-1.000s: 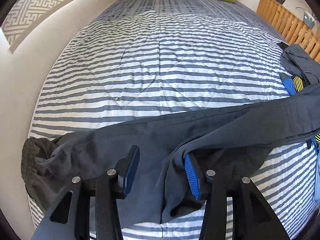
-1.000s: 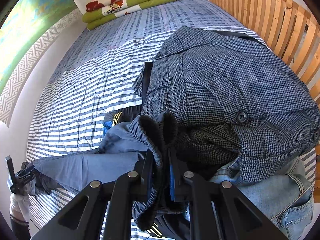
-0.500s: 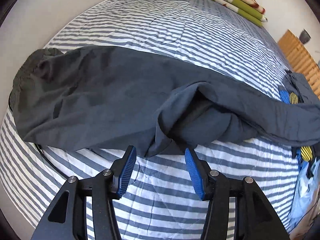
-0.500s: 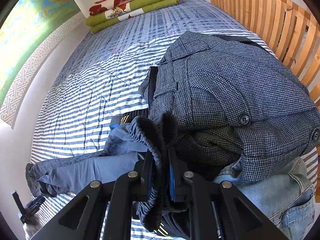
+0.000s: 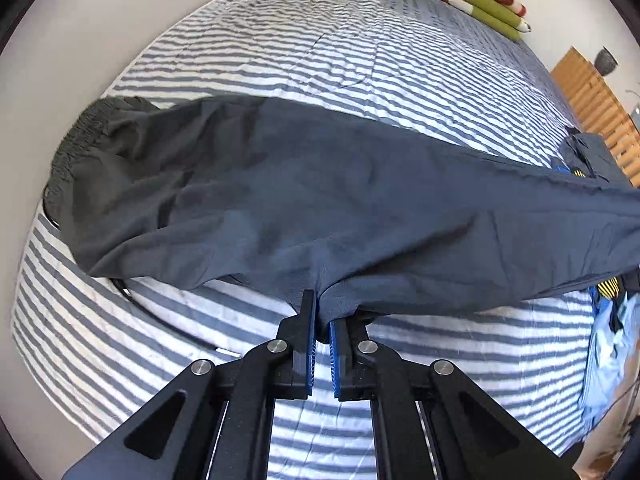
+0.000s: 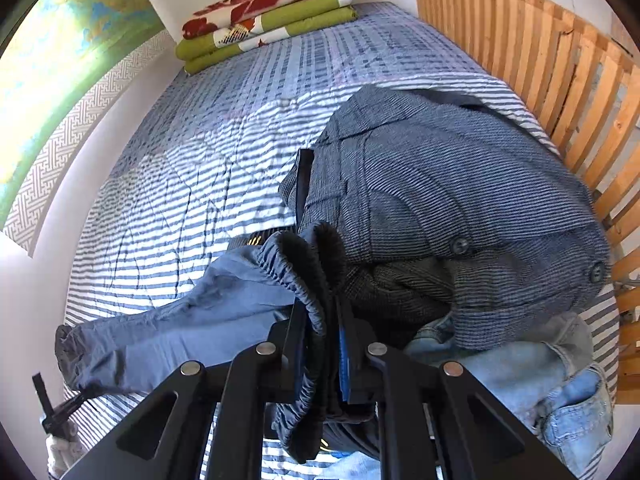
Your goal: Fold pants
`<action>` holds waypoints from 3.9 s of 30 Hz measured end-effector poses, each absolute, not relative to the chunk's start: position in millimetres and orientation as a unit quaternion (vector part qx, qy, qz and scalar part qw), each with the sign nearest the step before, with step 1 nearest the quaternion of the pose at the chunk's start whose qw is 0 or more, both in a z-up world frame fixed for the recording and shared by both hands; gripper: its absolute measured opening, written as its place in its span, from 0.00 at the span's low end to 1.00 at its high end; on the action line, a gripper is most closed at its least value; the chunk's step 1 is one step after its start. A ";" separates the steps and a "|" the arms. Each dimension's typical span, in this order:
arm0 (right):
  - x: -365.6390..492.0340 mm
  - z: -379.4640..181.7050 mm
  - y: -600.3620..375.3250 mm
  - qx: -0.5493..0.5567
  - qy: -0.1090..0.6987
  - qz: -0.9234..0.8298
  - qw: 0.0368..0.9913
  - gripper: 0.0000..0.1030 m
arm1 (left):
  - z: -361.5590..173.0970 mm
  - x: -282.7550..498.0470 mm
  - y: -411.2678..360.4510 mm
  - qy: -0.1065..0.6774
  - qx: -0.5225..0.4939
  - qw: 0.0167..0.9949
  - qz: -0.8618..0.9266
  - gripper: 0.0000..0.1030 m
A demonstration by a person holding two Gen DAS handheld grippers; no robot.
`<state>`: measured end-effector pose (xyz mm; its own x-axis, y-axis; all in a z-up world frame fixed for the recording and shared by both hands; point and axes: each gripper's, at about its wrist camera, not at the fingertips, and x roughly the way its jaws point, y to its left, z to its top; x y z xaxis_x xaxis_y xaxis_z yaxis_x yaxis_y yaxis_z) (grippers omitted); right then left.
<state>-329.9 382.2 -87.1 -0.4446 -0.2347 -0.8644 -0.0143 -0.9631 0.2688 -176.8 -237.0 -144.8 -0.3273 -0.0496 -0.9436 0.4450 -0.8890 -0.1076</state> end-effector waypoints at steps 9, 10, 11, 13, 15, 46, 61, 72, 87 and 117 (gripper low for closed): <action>-270.4 -66.5 418.0 0.526 -0.135 -0.838 0.061 0.11 | -140.7 -95.3 -191.7 0.111 0.618 0.109 -0.771 0.05; -260.9 -71.4 422.6 0.530 -0.135 -0.836 0.056 0.11 | -152.6 -86.3 -182.5 0.100 0.632 0.101 -0.762 0.05; -250.1 -78.8 426.2 0.534 -0.128 -0.834 0.049 0.11 | -165.3 -77.2 -174.0 0.094 0.644 0.093 -0.753 0.05; -227.2 -100.9 438.4 0.546 -0.126 -0.827 0.036 0.11 | -189.6 -61.6 -160.4 0.089 0.667 0.078 -0.736 0.05; -208.1 -128.9 450.4 0.566 -0.136 -0.813 0.023 0.11 | -198.8 -53.8 -150.1 0.082 0.679 0.052 -0.728 0.12; -199.0 -152.8 440.0 0.592 -0.108 -0.798 -0.033 0.11 | -174.9 -182.9 -428.9 0.216 0.531 0.288 -0.767 0.00; -198.7 -150.1 441.3 0.586 -0.116 -0.801 -0.036 0.11 | -139.7 -168.9 -458.0 0.276 0.474 0.249 -0.798 0.85; -199.8 -150.1 438.2 0.593 -0.107 -0.797 -0.042 0.11 | -191.2 -218.5 -414.5 0.174 0.535 0.267 -0.782 0.11; -198.8 -153.7 446.3 0.588 -0.124 -0.798 -0.044 0.11 | -142.6 -200.1 -468.2 0.210 0.464 0.372 -0.775 0.23; -191.6 -140.9 447.8 0.571 -0.135 -0.810 -0.014 0.10 | -185.8 -261.6 -206.2 0.114 0.577 0.093 -0.804 0.53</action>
<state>-191.6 447.8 -140.9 -0.3477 -0.1324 -0.9282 -0.1767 -0.9630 0.2035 -261.6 -206.2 -185.8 -0.3177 -0.0182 -0.9480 0.2807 -0.9568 -0.0757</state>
